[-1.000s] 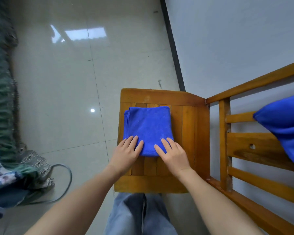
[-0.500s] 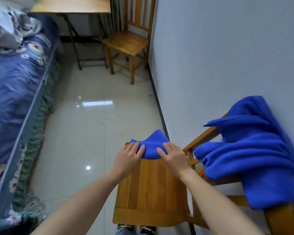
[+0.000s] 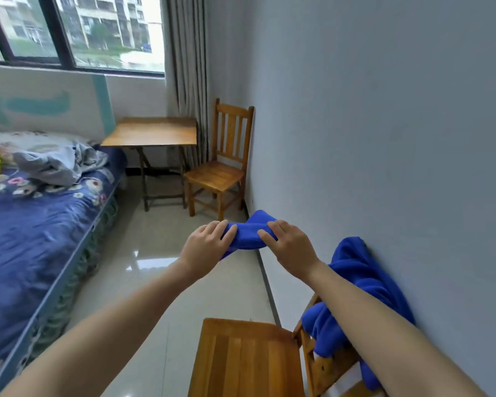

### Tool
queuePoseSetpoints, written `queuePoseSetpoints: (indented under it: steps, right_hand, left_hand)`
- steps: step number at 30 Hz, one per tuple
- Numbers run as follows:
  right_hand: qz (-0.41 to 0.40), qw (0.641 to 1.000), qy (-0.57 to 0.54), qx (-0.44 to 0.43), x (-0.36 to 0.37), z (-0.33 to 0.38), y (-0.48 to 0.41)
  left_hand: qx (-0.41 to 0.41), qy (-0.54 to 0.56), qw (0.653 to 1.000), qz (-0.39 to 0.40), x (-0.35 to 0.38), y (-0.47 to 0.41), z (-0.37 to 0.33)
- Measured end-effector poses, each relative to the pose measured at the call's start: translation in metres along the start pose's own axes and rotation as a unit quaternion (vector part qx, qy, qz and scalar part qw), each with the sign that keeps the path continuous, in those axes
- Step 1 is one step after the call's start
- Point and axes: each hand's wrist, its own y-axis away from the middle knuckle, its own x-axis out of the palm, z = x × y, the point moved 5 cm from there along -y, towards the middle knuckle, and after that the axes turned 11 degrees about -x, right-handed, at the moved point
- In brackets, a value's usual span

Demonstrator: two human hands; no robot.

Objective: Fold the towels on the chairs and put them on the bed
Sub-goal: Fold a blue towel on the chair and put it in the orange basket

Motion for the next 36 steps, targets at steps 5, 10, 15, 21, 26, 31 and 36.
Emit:
queuePoseSetpoints:
  steps: [5, 10, 15, 21, 26, 31, 36]
  right_hand:
    - [-0.056, 0.996, 0.022, -0.062, -0.023, -0.01, -0.032]
    - [-0.102, 0.988, 0.031, -0.115, -0.039, -0.001, -0.07]
    - [-0.15, 0.975, 0.037, -0.158, -0.047, 0.021, -0.113]
    - [-0.199, 0.955, 0.014, -0.221, -0.052, 0.087, -0.177]
    - [-0.232, 0.942, -0.018, -0.242, -0.066, 0.172, -0.233]
    - [-0.249, 0.929, -0.059, -0.266, -0.085, 0.263, -0.28]
    - [-0.232, 0.927, -0.095, -0.28, -0.087, 0.332, -0.31]
  left_hand:
    - [-0.004, -0.043, 0.998, -0.047, -0.037, -0.012, 0.017]
    - [-0.021, -0.098, 0.992, -0.072, -0.073, -0.007, 0.044]
    - [-0.043, -0.145, 0.984, -0.097, -0.106, 0.014, 0.078]
    - [-0.099, -0.213, 0.967, -0.099, -0.16, 0.073, 0.131]
    - [-0.139, -0.25, 0.956, -0.062, -0.215, 0.145, 0.18]
    - [-0.139, -0.286, 0.945, -0.075, -0.268, 0.222, 0.226]
    - [-0.156, -0.312, 0.935, -0.061, -0.297, 0.279, 0.263]
